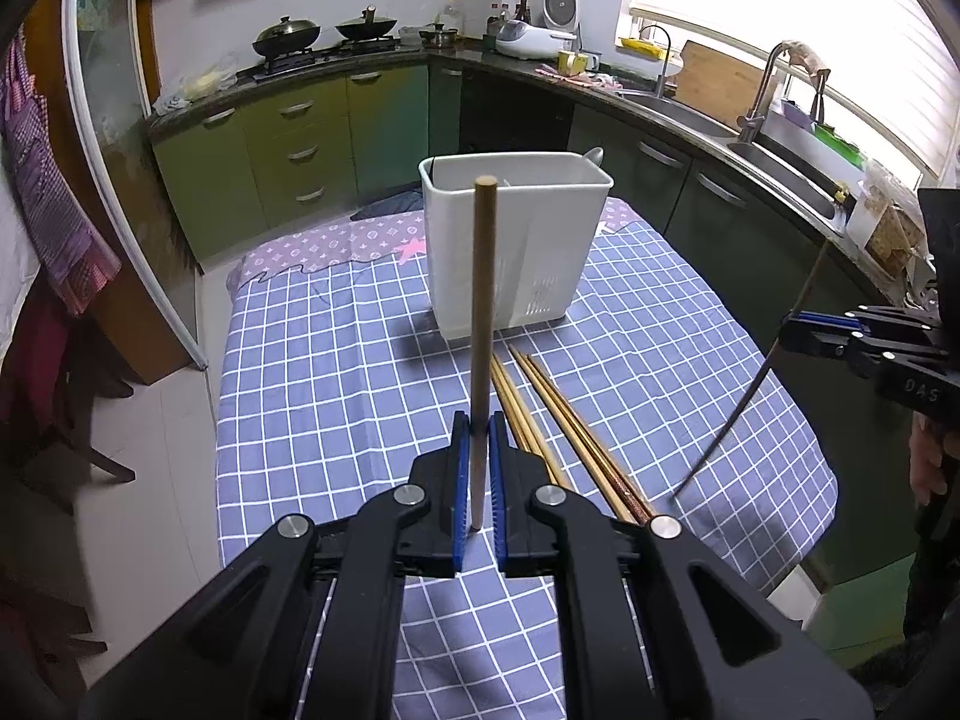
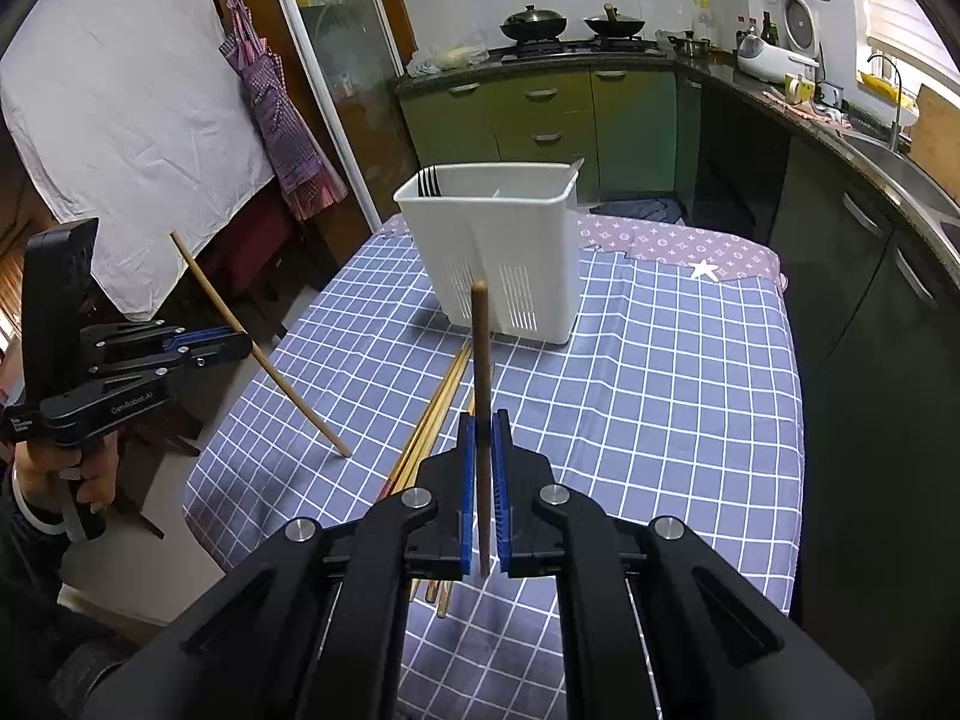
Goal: Organize utensils
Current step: 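Lift the chopstick upright with the left tool while the right tool lifts its chopstick over the holder, then open the left tool over the white holder while the right tool releases its chopstick into it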
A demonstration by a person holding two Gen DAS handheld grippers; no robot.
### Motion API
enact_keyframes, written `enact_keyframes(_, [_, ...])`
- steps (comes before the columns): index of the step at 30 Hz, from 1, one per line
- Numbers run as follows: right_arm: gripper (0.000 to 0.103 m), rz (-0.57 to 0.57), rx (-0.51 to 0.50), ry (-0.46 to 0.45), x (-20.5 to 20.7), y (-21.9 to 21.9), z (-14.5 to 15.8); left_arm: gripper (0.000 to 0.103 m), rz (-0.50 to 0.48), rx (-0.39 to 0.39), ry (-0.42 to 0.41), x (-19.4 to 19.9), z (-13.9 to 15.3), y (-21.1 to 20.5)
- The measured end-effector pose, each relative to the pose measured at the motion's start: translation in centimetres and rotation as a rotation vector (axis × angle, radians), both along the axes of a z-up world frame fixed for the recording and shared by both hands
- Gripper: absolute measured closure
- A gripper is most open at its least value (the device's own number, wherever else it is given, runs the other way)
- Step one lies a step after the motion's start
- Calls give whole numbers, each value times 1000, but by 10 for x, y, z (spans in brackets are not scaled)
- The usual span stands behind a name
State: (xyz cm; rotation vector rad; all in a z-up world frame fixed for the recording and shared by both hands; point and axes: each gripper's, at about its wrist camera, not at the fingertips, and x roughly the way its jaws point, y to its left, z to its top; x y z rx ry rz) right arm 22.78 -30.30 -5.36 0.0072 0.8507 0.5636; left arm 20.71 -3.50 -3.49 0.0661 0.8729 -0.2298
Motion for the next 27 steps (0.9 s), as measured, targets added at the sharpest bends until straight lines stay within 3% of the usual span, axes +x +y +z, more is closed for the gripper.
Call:
enact_keyframes(7, [97,10,9,-44,1,3,22,96,-21,-2,-32,14,29,-9])
enact_keyframes(19, [97,19,5,-55,4,0,33,96,-16,-64,-256,90,144,-34])
enact_keyframes(23, [97,9,10,-51,3,-6,33,96,18,-62,-288,121,148,-40])
enact_keyframes(27, [97,0,19,-49,4,-13,34,96,50,-9,-271,145,127,-45])
